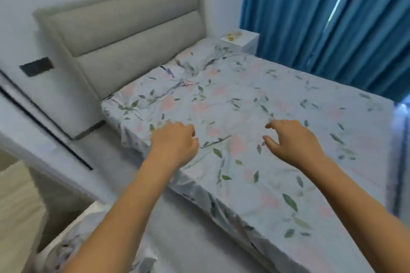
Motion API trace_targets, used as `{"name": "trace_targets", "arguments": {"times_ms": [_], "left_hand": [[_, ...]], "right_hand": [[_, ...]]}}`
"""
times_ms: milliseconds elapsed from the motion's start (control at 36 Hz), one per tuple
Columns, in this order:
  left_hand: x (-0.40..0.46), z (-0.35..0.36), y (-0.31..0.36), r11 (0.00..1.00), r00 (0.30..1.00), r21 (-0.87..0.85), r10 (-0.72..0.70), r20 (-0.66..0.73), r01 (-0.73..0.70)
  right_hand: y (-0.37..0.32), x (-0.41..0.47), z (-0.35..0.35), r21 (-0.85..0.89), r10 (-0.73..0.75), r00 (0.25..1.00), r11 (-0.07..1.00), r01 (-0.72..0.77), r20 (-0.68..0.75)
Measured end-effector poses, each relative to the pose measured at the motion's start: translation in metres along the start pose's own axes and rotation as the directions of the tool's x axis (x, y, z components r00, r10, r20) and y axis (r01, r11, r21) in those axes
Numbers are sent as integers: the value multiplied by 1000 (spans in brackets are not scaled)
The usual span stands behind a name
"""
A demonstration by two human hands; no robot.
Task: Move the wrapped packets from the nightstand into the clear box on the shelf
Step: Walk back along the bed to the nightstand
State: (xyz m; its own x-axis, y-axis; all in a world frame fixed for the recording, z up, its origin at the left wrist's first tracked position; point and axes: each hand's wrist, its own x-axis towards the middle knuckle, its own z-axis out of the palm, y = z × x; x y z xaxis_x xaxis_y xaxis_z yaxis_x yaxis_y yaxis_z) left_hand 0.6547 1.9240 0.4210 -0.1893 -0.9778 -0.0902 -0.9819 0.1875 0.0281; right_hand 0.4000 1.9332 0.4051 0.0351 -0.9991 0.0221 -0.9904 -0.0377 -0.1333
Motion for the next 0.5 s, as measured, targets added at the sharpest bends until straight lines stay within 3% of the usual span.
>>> {"name": "trace_targets", "arguments": {"times_ms": [111, 250, 500], "left_hand": [[21, 8, 110, 973, 973, 48, 226, 41, -228], [4, 25, 261, 892, 890, 23, 447, 91, -451], [-59, 57, 485, 734, 727, -32, 676, 118, -678]], "right_hand": [[106, -66, -17, -7, 234, 972, 972, -234, -6], [218, -172, -38, -7, 475, 880, 880, -475, 10], [371, -339, -60, -7, 698, 715, 716, -698, 42]]}}
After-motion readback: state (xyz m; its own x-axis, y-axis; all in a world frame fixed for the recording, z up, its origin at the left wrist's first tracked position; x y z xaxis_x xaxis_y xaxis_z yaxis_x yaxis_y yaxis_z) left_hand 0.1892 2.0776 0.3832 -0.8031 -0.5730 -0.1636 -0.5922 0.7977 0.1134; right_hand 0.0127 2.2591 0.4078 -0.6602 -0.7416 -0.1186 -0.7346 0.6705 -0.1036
